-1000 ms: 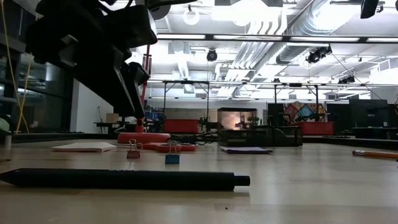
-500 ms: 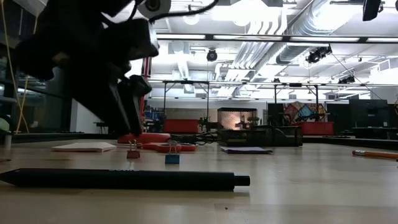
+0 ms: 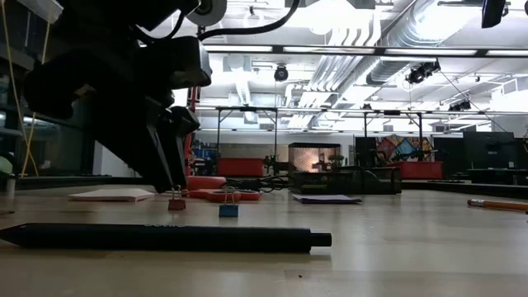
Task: Pick and place office supplies into organizer
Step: Put the pink binder clip into the black desk organizer
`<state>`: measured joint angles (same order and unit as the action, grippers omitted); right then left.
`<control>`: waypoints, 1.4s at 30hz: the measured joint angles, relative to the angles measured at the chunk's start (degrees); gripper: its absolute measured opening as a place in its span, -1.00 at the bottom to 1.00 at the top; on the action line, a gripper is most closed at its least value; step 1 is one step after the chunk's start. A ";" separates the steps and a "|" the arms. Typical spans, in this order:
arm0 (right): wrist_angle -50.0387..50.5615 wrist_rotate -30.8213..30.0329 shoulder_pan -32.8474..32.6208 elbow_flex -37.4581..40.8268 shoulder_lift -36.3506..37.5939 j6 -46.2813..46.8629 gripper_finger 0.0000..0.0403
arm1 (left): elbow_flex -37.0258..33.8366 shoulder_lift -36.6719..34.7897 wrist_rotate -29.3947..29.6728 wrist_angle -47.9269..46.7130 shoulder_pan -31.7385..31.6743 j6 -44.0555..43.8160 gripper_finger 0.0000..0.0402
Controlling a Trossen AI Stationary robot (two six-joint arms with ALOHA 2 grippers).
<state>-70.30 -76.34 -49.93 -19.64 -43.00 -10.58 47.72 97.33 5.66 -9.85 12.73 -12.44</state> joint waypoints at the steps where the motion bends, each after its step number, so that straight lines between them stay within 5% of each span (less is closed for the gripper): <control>1: 0.02 -0.02 0.00 0.00 0.00 -0.02 -0.59 | 0.00 0.08 -0.01 -0.19 0.00 -0.01 -0.25; 19: 0.50 -3.83 0.02 0.00 0.00 0.01 -0.59 | 0.02 2.48 2.35 2.78 -0.06 -4.33 -0.27; 29: 0.65 -4.48 0.00 0.00 0.00 0.01 -0.59 | 0.02 2.48 -1.19 2.27 -2.36 -4.31 -0.93; 42: 1.66 -6.47 0.02 0.00 0.00 -0.36 -0.59 | 1.92 1.83 -4.40 3.37 -7.83 -8.53 -0.98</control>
<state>-68.64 -82.81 -49.91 -19.64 -43.00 -10.94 49.64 99.15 1.26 -6.48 4.90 -20.97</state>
